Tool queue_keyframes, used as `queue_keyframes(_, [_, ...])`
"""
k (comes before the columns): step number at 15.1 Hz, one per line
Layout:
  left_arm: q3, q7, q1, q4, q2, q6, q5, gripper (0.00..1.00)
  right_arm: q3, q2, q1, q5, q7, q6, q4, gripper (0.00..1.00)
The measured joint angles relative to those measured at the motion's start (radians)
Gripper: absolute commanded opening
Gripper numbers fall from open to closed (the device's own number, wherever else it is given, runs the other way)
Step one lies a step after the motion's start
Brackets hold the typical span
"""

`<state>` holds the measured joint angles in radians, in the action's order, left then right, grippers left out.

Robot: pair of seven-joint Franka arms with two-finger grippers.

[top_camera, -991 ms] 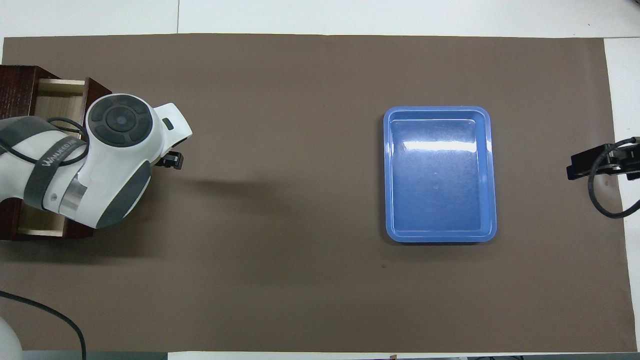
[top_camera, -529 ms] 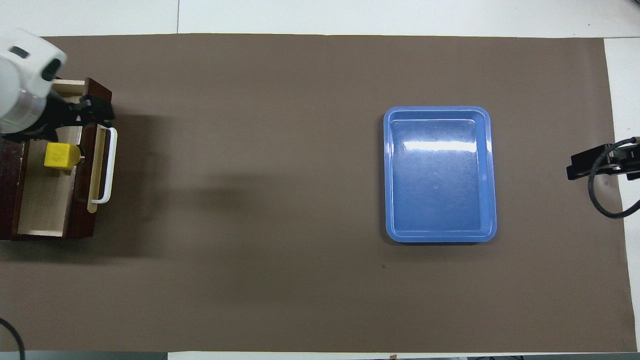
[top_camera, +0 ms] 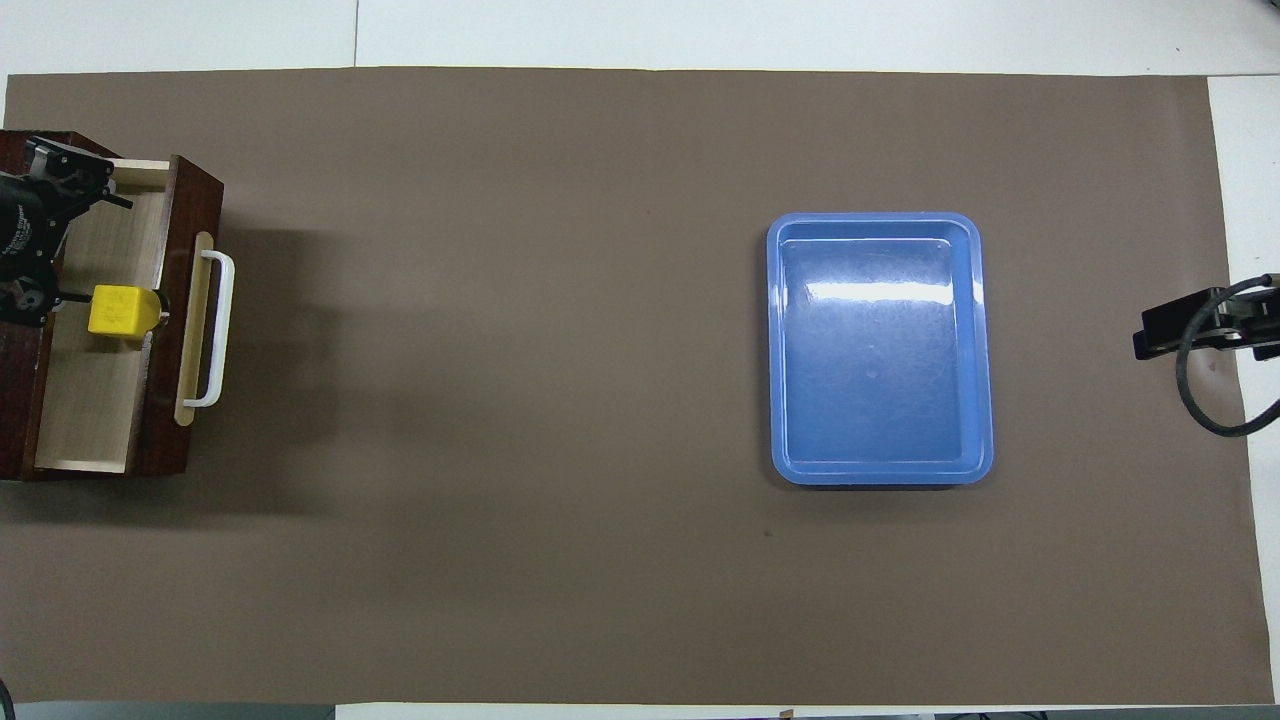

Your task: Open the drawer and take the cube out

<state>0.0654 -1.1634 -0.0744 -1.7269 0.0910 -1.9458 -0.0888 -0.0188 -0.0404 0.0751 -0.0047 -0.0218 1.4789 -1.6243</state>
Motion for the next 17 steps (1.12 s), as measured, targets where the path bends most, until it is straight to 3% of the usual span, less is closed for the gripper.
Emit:
queue_keyframes(7, [-0.023, -0.107, -0.037, -0.033, 0.047, 0.015, 0.009, 1.00, 0.000, 0.000, 0.000, 0.000, 0.000, 0.000, 0.000, 1.00])
queue_keyframes(17, [-0.041, -0.203, -0.052, -0.068, 0.051, 0.001, 0.032, 1.00, -0.001, 0.000, -0.002, 0.000, 0.000, 0.000, 0.000, 1.00])
